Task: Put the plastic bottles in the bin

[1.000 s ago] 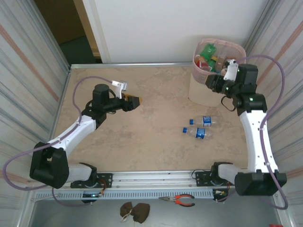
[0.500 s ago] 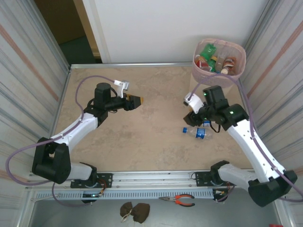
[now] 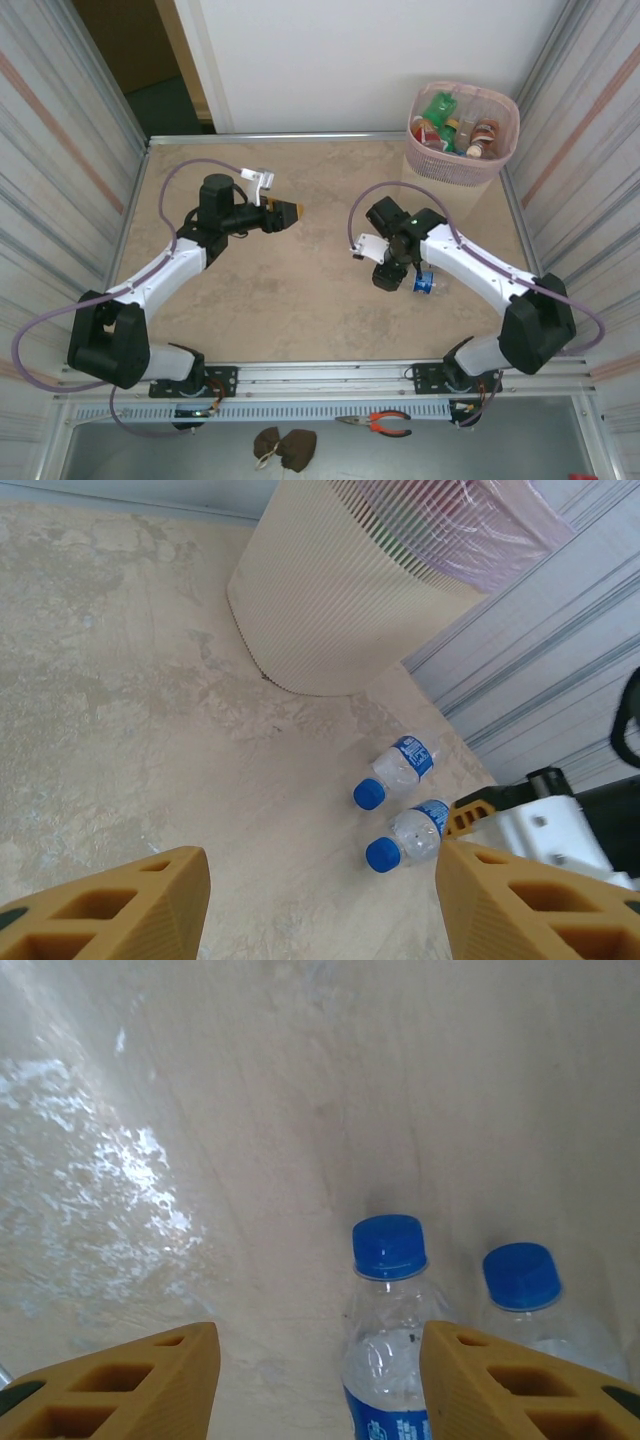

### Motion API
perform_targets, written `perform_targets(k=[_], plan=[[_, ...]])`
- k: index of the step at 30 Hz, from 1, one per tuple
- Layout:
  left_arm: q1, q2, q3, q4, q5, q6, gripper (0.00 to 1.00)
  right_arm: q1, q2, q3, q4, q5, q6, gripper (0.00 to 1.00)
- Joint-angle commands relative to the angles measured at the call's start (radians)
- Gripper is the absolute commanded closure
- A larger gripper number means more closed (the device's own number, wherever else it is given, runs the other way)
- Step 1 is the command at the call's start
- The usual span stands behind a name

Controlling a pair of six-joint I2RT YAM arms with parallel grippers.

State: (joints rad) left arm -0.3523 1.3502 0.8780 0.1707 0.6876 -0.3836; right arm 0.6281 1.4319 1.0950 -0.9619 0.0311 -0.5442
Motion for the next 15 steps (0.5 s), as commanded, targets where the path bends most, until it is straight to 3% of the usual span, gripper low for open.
perform_targets(k=[1, 15], plan=[[0.01, -0.025, 0.038, -0.004, 0.019, -0.008, 0.38, 0.002, 0.041, -0.016, 0.037, 0.032, -0.043, 0.43], [0.01, -0.064, 0.008, -0.008, -0.006, -0.016, 0.38, -0.06, 0.221, -0.016, 0.114, 0.046, -0.112, 0.38]])
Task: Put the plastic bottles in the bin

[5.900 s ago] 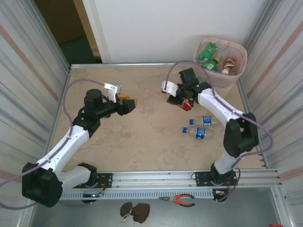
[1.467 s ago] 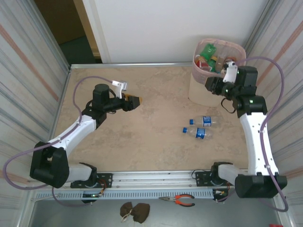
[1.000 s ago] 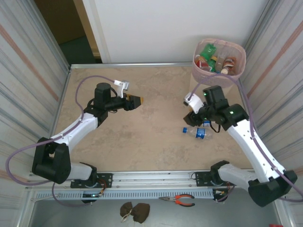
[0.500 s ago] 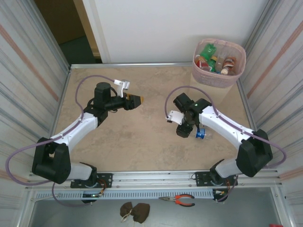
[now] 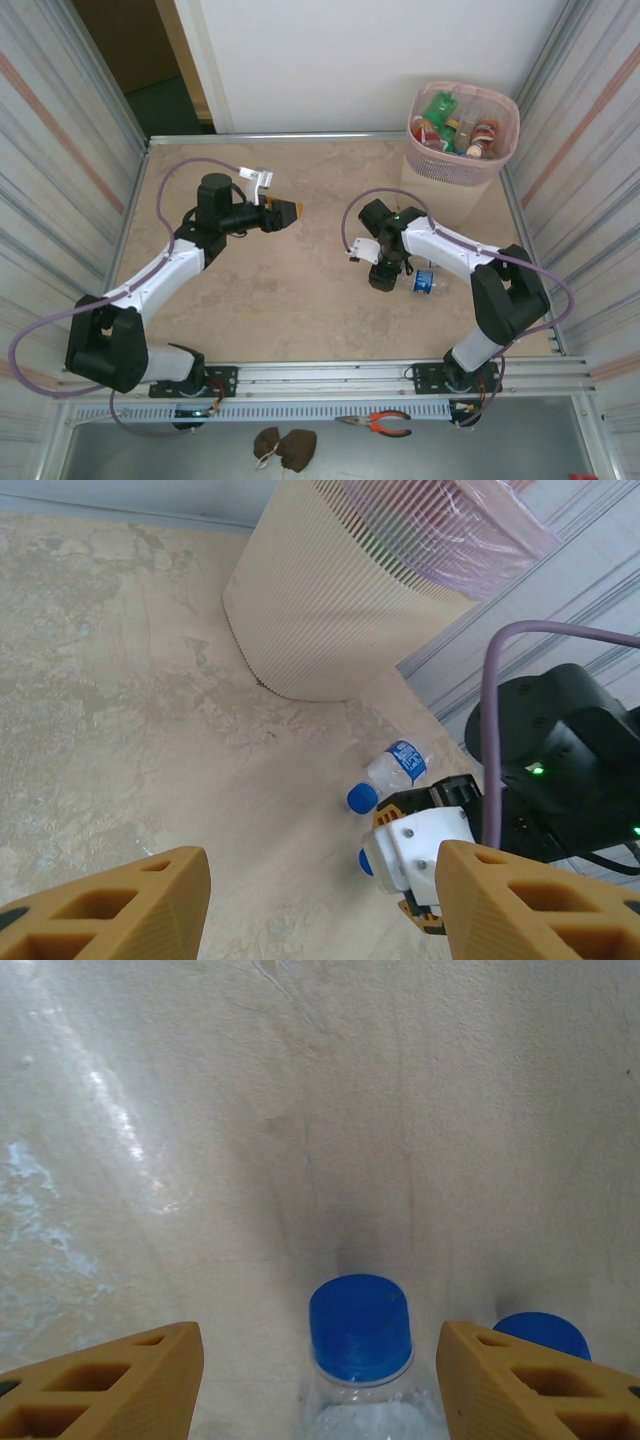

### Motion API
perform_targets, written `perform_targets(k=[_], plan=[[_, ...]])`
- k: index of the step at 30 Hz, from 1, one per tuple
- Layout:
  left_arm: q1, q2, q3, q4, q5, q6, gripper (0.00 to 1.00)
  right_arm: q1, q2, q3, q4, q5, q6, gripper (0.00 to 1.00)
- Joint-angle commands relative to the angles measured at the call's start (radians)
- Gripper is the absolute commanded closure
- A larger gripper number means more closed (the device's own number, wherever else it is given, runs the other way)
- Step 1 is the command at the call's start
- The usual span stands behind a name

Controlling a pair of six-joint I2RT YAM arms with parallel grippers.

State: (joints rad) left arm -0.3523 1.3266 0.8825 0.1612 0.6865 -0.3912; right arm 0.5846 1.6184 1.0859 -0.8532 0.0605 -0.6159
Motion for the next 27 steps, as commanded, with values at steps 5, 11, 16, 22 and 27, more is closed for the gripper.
perform_targets(k=[5, 11, 16, 22, 27], plan=[[0.01, -0.042, -0.002, 0.004, -0.007, -0.012, 0.38, -0.03, 0.072, 0.005, 0.014, 0.037, -0.054, 0.38], [0.009, -0.037, -0.004, 0.011, -0.001, -0.017, 0.38, -0.043, 0.126, 0.008, 0.03, 0.031, -0.063, 0.4], [0.01, -0.047, -0.008, 0.0, -0.012, -0.009, 0.38, -0.051, 0.146, 0.009, 0.041, 0.016, -0.068, 0.44], [0.01, -0.054, -0.02, 0.001, -0.019, -0.005, 0.38, -0.051, 0.144, 0.002, 0.045, 0.027, -0.085, 0.52], [0.011, -0.057, -0.028, 0.014, -0.028, -0.013, 0.39, -0.049, 0.123, 0.003, 0.043, 0.018, -0.088, 0.6]])
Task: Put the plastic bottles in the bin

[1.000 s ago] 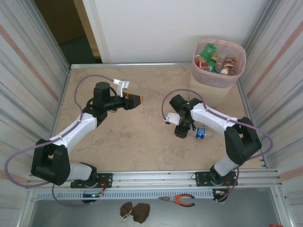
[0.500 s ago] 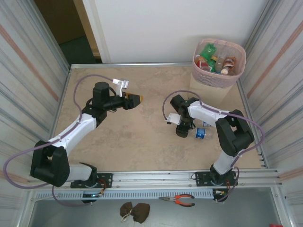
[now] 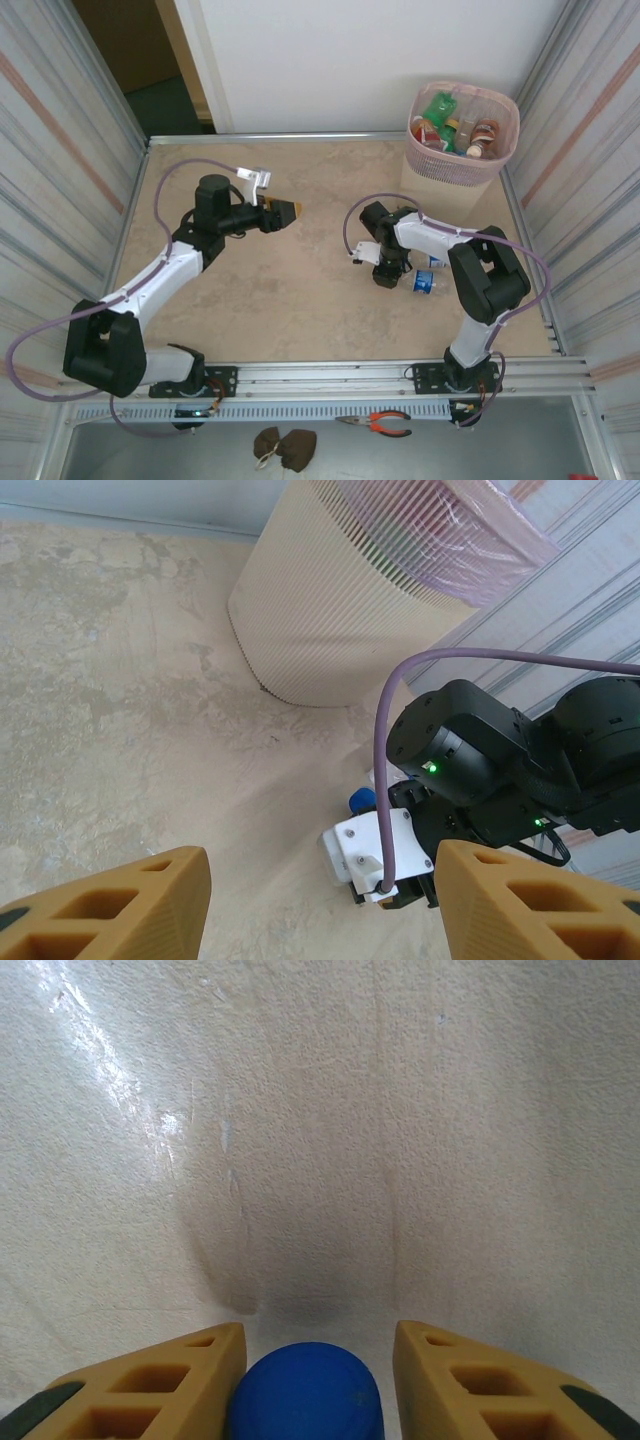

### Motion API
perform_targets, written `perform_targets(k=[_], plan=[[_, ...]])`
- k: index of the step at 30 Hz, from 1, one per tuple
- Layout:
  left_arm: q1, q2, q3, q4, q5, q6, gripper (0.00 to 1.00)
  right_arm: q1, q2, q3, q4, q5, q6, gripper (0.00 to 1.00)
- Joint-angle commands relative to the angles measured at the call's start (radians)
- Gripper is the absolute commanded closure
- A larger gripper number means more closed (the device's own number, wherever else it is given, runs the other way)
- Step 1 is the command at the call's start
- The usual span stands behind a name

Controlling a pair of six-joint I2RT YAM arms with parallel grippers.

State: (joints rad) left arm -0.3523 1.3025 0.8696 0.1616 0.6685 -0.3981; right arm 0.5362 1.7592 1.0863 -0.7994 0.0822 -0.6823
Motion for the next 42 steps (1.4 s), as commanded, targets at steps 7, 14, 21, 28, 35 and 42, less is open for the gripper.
perform_targets(k=[7, 14, 21, 28, 35, 42], plan=[[0.011, -0.063, -0.035, 0.045, -0.035, -0.001, 0.39, -0.007, -0.075, -0.002, -0.009, -0.047, -0.021, 0.68], [0.012, -0.096, -0.045, 0.05, -0.044, 0.014, 0.41, -0.043, -0.184, 0.003, 0.008, -0.148, 0.033, 0.78], [0.012, -0.093, -0.05, 0.048, -0.045, 0.012, 0.41, -0.104, -0.342, 0.012, 0.041, -0.332, 0.123, 0.8], [0.012, -0.08, -0.043, 0.051, -0.044, 0.008, 0.4, -0.195, -0.463, 0.096, 0.058, -0.486, 0.245, 0.81], [0.011, -0.07, -0.038, 0.055, -0.044, 0.007, 0.4, -0.317, -0.533, 0.235, 0.075, -0.527, 0.393, 0.78], [0.011, -0.046, -0.031, 0.08, -0.038, -0.007, 0.4, -0.48, -0.479, 0.482, 0.071, -0.561, 0.638, 0.83]])
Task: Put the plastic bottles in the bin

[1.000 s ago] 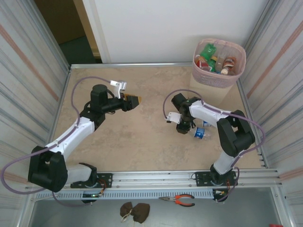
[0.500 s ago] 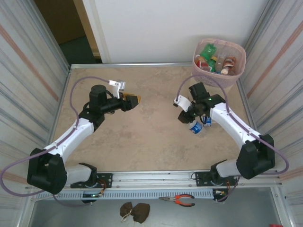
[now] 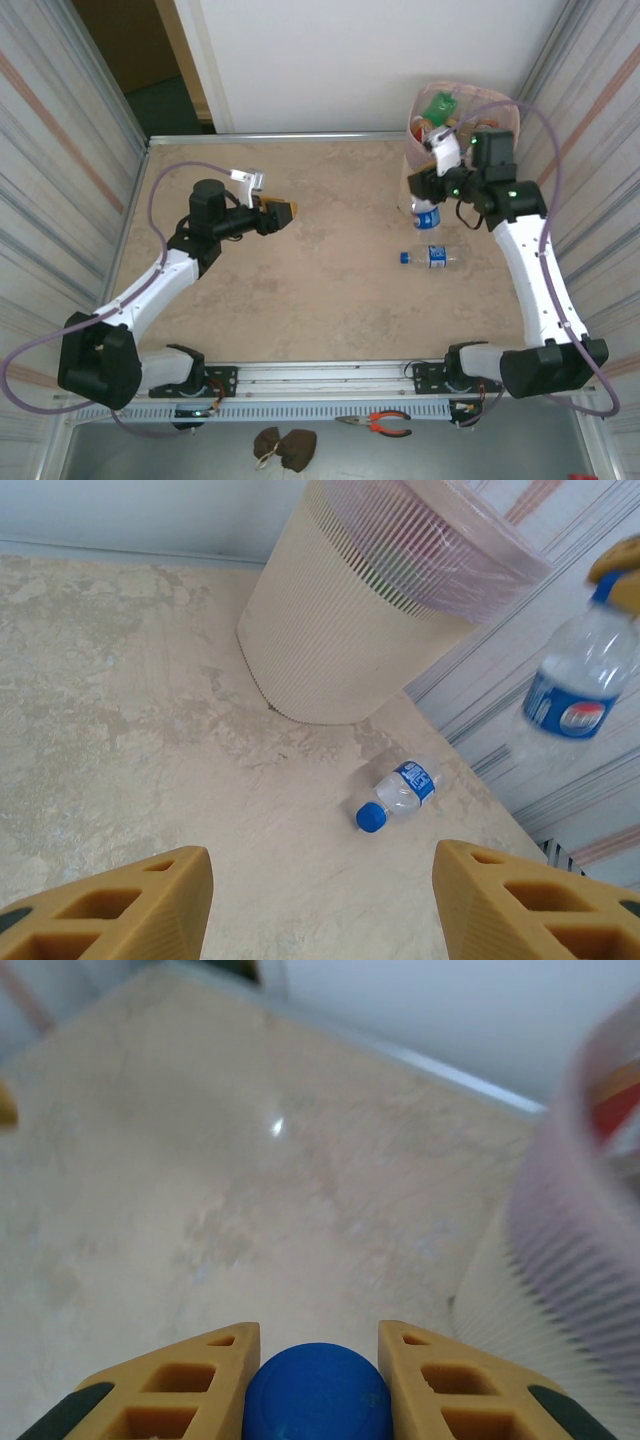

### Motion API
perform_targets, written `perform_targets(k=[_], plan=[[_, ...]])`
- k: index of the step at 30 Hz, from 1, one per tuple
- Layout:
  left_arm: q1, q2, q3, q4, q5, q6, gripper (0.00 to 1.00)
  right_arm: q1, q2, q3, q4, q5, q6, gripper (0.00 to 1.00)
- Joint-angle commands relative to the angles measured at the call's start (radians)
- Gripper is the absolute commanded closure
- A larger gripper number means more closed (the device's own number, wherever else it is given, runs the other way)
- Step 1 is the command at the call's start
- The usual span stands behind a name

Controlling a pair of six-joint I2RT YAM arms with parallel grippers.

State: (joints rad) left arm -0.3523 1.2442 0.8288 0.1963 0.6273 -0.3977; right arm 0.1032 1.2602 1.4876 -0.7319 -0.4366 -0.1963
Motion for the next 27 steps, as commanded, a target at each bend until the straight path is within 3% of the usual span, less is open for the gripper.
perform_targets(k=[1, 11, 18, 27], plan=[[0.012, 0.018, 0.014, 0.046, 0.007, -0.01, 0.4, -0.067, 0.029, 0.112, 0.009, -0.045, 0.177, 0.84], [0.012, 0.026, 0.059, 0.024, 0.017, 0.01, 0.4, -0.26, 0.147, 0.374, 0.122, 0.013, 0.434, 0.91], [0.013, 0.03, 0.074, 0.017, 0.025, 0.02, 0.4, -0.367, 0.307, 0.581, 0.106, 0.058, 0.465, 0.91], [0.018, 0.026, 0.069, 0.017, 0.025, 0.027, 0.4, -0.398, 0.525, 0.782, -0.065, 0.153, 0.39, 0.92]])
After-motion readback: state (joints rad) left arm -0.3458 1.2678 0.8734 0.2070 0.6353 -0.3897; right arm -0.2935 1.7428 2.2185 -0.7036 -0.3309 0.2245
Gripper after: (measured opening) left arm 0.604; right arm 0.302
